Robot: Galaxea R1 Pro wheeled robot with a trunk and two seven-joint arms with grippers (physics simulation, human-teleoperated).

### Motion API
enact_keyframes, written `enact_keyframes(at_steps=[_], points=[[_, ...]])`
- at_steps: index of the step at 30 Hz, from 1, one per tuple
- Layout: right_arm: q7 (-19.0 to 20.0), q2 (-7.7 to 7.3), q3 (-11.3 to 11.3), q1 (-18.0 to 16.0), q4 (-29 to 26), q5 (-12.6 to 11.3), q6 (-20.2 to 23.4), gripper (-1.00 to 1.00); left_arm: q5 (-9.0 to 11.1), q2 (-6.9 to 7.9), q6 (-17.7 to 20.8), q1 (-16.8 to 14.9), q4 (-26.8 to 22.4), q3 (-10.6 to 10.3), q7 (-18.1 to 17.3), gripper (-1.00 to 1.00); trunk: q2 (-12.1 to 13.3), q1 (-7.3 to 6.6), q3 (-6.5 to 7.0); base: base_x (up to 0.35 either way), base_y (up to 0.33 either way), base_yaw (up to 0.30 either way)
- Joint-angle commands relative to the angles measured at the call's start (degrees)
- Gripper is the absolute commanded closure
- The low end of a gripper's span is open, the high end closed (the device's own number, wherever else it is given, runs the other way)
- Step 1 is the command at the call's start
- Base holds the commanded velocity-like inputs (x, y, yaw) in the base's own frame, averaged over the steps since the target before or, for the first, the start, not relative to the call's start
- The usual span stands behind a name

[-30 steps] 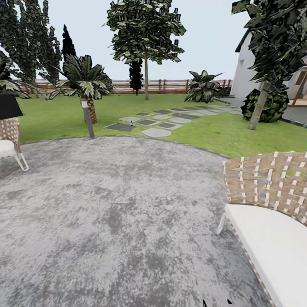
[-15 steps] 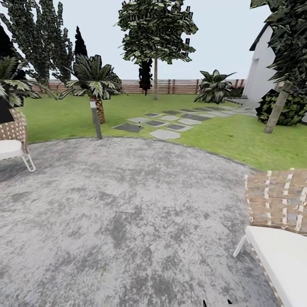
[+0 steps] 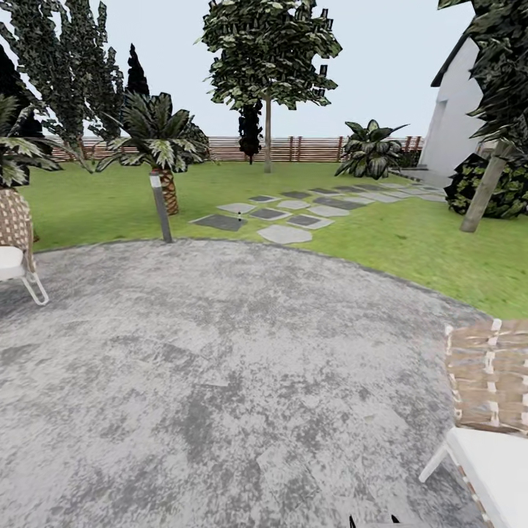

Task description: In the garden, pick up the pesticide atomizer on the floor and spray pesticide onto both trees until each tree trunk is fully covered.

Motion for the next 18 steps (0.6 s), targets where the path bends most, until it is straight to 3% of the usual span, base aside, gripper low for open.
enact_keyframes(at_steps=[1, 18], points=[[-0.3, 0.03, -0.22, -0.03, 0.08, 0.61, -0.14, -1.0, 0.03, -0.01, -0.19, -0.03, 0.05, 0.11, -0.03, -1.0, -0.02, 0.02, -0.05, 0.339, 0.0, 0.0], [-0.3, 0.03, -0.22, -0.03, 0.12, 0.62, -0.14, -1.0, 0.12, -0.01, -0.19, -0.06, 0.05, 0.24, -0.03, -1.0, -0.02, 0.02, -0.05, 0.339, 0.0, 0.0]])
